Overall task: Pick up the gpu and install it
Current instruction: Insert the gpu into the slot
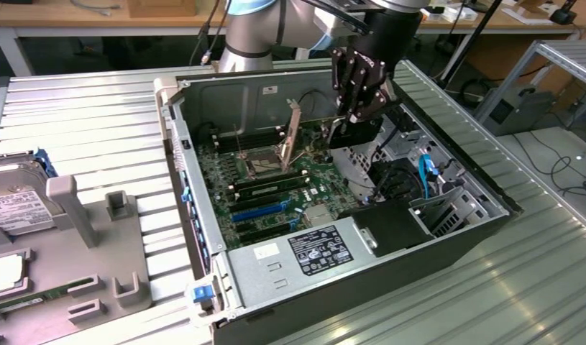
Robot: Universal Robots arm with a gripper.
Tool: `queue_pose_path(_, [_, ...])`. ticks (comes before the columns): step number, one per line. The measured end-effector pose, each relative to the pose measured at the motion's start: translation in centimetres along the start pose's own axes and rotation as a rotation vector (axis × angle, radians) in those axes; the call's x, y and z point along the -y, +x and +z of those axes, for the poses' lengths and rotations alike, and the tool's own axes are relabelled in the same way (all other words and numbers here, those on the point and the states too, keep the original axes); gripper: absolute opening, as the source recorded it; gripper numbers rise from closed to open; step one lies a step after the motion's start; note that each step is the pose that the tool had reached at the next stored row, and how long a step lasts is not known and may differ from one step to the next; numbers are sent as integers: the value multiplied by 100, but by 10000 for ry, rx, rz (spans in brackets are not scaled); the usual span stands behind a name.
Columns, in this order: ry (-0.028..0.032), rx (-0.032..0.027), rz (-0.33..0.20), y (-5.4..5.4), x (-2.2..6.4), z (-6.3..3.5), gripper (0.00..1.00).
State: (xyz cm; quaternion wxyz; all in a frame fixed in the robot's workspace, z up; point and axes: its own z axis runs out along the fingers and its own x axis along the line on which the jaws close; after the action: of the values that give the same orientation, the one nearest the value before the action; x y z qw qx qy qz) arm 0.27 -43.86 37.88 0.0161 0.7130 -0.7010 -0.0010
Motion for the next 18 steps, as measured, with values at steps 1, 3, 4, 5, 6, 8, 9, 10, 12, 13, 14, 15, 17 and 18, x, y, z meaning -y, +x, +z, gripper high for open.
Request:
queue_pose_path(1, [0, 0, 1, 0, 0, 0, 27])
queue_pose_path(3, [0, 0, 0, 0, 0, 0, 27])
queue_pose_path(4, [0, 0, 1, 0, 0, 0, 27])
queue_pose_path(5, [0, 0, 1, 0, 0, 0, 27])
queue_pose_path(6, [0, 0, 1, 0, 0, 0, 27])
queue_pose_path(8, [0, 1, 1, 0, 0, 0, 27])
queue_pose_path(9, [0, 0, 1, 0, 0, 0, 27])
queue_pose_path(10, [0, 0, 0, 0, 0, 0, 27])
queue_pose_path(12, [0, 0, 0, 0, 0, 0, 27])
queue_pose_path(13, [0, 0, 1, 0, 0, 0, 27])
queue_pose_path(14, [0, 1, 1, 0, 0, 0, 27])
queue_pose_path(15, [0, 1, 13, 0, 0, 0, 27])
queue_pose_path(17, [-5, 4, 230, 0, 0, 3, 27])
queue_pose_path(18, [-7, 6, 327, 0, 0, 4, 27])
